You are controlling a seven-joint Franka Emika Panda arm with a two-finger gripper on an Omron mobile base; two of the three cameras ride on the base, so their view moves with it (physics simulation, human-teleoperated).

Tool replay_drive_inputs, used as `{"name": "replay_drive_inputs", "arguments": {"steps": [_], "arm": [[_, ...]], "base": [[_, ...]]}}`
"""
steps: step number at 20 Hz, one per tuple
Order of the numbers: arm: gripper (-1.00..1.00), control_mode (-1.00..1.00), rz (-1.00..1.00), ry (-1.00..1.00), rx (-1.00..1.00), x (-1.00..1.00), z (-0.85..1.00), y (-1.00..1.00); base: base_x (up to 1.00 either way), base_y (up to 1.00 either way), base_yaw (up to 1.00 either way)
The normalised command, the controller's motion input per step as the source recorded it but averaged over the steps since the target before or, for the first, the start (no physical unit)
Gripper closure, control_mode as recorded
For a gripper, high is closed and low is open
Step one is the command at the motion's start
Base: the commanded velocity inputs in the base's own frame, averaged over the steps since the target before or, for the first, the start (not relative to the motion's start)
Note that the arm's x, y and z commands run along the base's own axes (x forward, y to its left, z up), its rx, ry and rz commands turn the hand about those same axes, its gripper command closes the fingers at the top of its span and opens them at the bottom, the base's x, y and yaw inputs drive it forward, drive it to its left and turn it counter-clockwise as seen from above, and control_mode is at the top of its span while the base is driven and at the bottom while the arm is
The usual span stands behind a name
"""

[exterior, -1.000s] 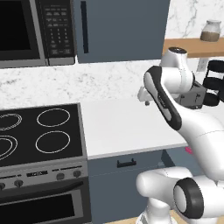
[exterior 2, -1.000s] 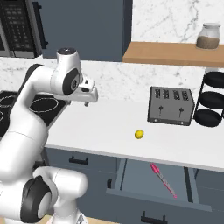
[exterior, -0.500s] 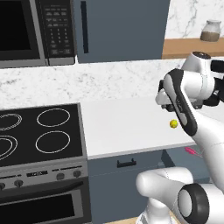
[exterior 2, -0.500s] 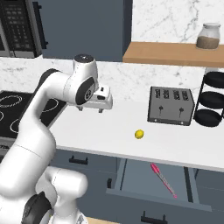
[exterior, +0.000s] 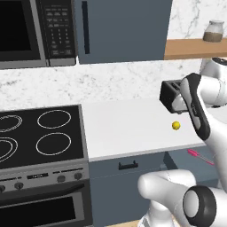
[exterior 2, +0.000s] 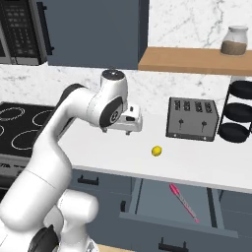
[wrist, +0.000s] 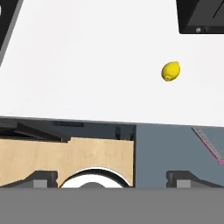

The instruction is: Pick the tongs from the drawer and place it on the counter.

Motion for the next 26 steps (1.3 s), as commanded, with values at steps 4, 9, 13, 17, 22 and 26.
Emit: {"name": "replay_drive_inputs", "arguments": {"steps": [4,9,13,17,22,26], "arm": [[-1.00,-1.00,-0.02,0.00,-0.06,-0.11,-0.59,-0.70],[-1.00,-1.00,-0.03,0.00,-0.10,-0.25,-0.73,-0.76],[-1.00,-1.00,-0.07,0.00,-0.05,-0.35,-0.61,-0.70],[-1.00,-1.00,-0.05,0.00,0.00,-0.28,-0.36,-0.62],[-1.00,-1.00,0.00,0.05,0.03,-0.26,-0.19,-0.48],[-1.00,-1.00,0.00,0.14,0.02,-0.27,-0.25,-0.46]], "base": [[0.00,0.00,0.00],[0.00,0.00,0.00],[0.00,0.00,0.00],[0.00,0.00,0.00],[0.00,0.00,0.00],[0.00,0.00,0.00]]}}
